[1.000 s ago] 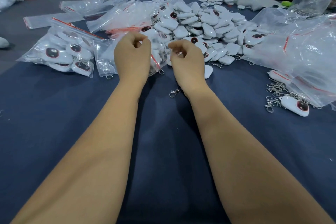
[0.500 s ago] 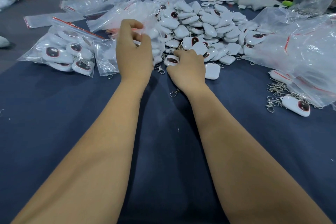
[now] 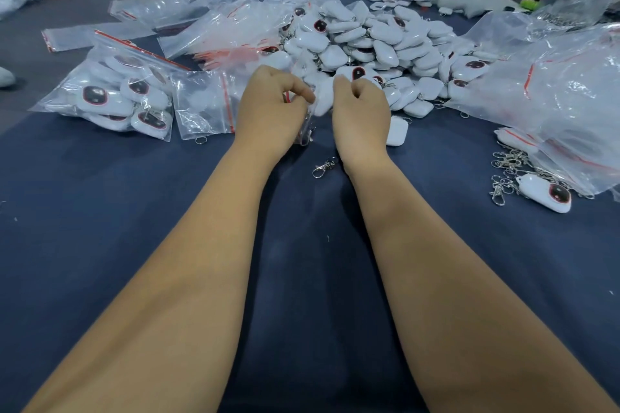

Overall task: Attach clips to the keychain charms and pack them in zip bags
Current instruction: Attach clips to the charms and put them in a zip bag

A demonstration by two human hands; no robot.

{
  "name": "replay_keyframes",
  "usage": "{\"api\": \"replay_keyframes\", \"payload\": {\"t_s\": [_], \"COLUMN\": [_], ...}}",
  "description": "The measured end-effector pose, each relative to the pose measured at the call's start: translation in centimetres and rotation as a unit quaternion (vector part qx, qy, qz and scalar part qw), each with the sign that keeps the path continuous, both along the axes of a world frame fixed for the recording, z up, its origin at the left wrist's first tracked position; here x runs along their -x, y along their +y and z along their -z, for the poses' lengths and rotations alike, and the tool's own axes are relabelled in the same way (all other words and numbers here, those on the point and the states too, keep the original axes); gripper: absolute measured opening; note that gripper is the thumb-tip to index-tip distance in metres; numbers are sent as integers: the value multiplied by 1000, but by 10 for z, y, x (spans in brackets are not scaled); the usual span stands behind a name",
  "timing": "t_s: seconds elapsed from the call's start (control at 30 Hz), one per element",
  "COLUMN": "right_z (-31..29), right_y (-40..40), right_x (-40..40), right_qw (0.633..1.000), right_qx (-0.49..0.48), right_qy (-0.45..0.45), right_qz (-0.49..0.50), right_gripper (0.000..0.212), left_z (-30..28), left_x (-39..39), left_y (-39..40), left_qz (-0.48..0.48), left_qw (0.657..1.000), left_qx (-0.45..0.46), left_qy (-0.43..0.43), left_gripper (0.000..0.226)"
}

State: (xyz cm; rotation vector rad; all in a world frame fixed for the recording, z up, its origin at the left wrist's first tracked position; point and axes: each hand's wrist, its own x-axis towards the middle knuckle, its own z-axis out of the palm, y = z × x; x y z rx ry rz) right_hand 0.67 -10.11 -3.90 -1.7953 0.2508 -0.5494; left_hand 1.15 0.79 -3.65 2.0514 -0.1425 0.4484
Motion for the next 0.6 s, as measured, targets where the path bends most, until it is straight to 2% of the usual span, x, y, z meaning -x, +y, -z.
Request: {"api": "replay_keyframes", "payload": {"t_s": [0.13, 0.2, 0.37, 0.5, 0.6], "right_z": [-4, -5, -7, -14, -16], "right_y": [-2, -3, -5, -2, -2], "right_x": [0, 0, -1, 4, 5], "right_qw": [989, 975, 949, 910, 916], "right_qx": [-147, -221, -309, -393, -367], "right_qy": [-19, -32, -43, -17, 10], "right_qz": [-4, -11, -40, -132, -160], "right_gripper": [30, 28, 25, 14, 18], "left_z": [1, 3, 6, 2, -2], "left_x": [-2, -5, -7, -4, -1], "left_y": [2, 4, 9, 10, 8], "left_qz": [-12, -37, -102, -137, -128], "left_qw": [998, 994, 977, 978, 986], "left_qx": [-66, -105, -186, -155, -104], "left_qy": [-2, -2, 12, -41, -39], "left_gripper": [20, 27, 45, 45, 39]}}
